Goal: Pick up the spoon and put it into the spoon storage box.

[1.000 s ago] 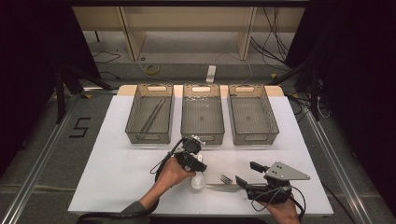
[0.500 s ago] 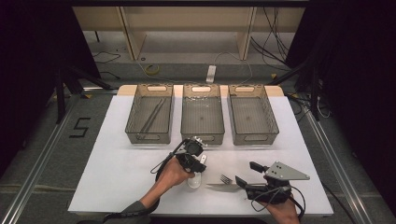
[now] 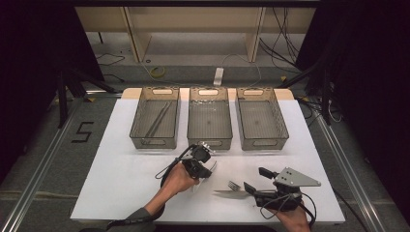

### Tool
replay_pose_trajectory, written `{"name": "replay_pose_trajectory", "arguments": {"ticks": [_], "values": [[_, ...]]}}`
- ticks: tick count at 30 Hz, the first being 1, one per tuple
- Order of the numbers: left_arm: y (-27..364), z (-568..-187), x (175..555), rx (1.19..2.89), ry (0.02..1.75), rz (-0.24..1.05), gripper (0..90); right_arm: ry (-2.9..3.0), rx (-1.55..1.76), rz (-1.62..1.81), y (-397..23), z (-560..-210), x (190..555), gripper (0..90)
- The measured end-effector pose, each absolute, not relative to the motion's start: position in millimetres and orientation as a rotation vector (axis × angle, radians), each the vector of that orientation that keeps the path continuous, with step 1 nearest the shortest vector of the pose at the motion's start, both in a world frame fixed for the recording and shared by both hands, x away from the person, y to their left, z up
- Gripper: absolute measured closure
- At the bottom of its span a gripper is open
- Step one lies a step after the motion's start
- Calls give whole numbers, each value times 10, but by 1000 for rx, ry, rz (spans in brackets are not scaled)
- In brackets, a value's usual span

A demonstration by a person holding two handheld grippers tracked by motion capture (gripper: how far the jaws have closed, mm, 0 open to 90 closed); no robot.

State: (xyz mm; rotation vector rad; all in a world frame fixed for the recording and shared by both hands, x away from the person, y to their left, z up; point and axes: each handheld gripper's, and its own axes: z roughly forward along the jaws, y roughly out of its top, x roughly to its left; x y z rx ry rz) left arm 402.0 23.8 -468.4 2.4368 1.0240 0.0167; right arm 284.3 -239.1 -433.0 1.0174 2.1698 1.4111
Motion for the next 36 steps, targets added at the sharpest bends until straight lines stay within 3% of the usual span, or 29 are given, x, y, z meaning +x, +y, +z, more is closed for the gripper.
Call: {"name": "replay_pose_trajectory", "arguments": {"ticks": [24,36], "values": [[411,-4489,4066,2349,994,14,849,2166,1020,1416,-2395,-4326,2841,270],[548,-4224,4088,2245,969,80,850,2167,1019,1416,-2394,-4325,2842,270]]}}
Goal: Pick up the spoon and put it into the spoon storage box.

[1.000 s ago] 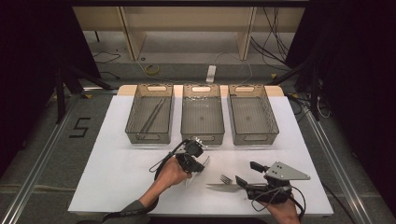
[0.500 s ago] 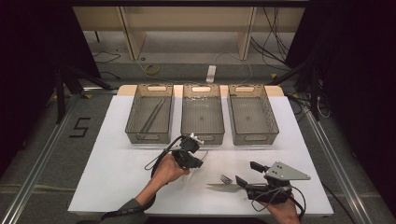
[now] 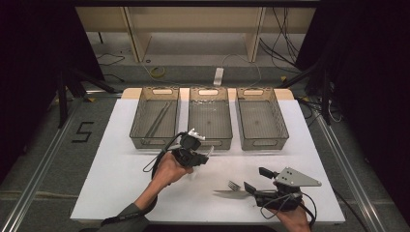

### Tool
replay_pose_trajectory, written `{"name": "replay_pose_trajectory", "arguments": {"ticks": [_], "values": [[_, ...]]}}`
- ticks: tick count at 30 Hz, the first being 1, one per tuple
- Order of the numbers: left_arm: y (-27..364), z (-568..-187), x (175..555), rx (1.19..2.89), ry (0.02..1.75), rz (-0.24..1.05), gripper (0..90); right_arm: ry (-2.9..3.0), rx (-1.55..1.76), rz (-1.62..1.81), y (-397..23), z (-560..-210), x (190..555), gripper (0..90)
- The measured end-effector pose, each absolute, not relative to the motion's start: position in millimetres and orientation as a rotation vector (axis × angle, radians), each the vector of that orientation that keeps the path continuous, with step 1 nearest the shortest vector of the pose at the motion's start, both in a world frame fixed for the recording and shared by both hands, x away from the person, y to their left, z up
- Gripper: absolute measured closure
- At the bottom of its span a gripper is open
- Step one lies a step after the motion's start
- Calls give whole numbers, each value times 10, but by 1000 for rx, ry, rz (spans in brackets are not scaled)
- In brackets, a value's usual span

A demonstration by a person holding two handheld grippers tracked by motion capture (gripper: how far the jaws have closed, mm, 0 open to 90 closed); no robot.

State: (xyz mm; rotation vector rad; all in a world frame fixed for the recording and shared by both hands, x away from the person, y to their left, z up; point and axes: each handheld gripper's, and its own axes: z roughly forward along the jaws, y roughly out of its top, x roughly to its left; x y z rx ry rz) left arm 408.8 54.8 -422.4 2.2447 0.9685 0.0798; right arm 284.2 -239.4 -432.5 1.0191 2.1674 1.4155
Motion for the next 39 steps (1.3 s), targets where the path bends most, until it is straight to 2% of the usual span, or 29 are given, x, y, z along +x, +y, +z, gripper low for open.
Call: {"name": "replay_pose_trajectory", "arguments": {"ticks": [27,39], "values": [[672,-4068,4177,2142,972,103,850,2157,1026,1424,-2405,-4329,2851,270],[625,-3841,4335,2070,950,145,849,2150,1037,1426,-2422,-4325,2854,270]]}}
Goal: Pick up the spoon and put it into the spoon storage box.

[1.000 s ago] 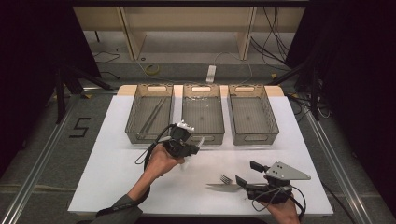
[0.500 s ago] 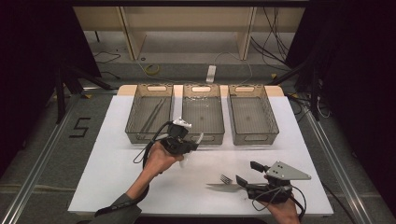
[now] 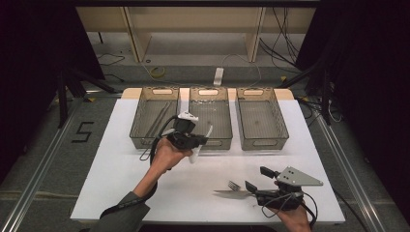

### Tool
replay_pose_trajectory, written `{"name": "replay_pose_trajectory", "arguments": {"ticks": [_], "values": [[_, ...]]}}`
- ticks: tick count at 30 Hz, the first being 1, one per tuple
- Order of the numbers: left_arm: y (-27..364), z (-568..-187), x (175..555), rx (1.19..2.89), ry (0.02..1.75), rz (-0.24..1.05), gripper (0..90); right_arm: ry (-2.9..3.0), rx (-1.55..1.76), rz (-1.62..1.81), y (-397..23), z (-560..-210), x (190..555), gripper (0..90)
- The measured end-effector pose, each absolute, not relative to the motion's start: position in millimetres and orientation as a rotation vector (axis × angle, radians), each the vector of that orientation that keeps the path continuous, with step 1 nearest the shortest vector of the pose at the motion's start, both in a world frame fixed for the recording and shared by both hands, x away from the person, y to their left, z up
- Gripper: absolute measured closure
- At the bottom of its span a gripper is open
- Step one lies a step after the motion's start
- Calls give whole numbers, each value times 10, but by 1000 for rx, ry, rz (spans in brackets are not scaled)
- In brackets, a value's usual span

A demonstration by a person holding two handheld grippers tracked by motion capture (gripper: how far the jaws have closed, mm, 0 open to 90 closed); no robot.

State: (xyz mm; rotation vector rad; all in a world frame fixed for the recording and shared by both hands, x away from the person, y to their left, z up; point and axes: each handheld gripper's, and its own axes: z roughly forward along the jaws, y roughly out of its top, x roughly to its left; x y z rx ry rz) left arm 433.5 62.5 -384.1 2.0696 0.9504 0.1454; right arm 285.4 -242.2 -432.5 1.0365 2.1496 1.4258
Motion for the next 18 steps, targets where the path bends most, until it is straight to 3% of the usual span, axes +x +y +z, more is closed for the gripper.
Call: {"name": "replay_pose_trajectory", "arguments": {"ticks": [18], "values": [[505,-3731,4880,1990,1031,224,849,2149,1026,1434,-2419,-4317,2848,270]]}}
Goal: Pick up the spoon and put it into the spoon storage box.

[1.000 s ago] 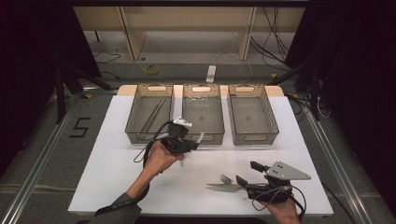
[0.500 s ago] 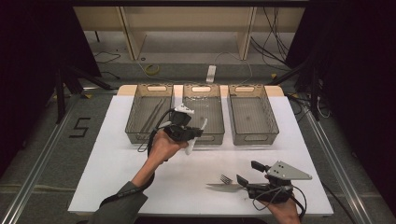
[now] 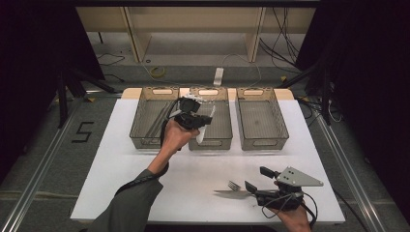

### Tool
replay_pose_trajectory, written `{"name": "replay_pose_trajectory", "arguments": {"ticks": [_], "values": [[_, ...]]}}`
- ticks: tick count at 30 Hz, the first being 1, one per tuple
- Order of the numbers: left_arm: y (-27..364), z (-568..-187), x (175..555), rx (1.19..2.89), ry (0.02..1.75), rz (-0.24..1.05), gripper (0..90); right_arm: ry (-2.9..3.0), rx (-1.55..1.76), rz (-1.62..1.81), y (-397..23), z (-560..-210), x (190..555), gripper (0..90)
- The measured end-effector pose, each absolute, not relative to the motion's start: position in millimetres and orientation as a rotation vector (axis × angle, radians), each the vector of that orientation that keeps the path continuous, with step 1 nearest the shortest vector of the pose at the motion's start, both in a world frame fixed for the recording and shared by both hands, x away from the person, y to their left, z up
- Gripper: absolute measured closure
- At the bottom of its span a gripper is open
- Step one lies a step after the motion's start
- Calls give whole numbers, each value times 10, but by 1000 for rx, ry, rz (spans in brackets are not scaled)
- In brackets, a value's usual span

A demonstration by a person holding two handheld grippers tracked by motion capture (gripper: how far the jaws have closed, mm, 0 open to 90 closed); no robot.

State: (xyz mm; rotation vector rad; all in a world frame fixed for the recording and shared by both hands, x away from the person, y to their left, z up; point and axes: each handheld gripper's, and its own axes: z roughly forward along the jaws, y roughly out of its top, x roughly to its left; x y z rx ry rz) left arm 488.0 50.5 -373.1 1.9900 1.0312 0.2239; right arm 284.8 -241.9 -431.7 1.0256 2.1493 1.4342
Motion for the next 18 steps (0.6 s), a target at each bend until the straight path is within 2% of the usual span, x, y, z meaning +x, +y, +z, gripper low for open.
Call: {"name": "replay_pose_trajectory", "arguments": {"ticks": [18], "values": [[548,-3941,5185,1943,1131,293,849,2162,1016,1432,-2400,-4320,2838,269]]}}
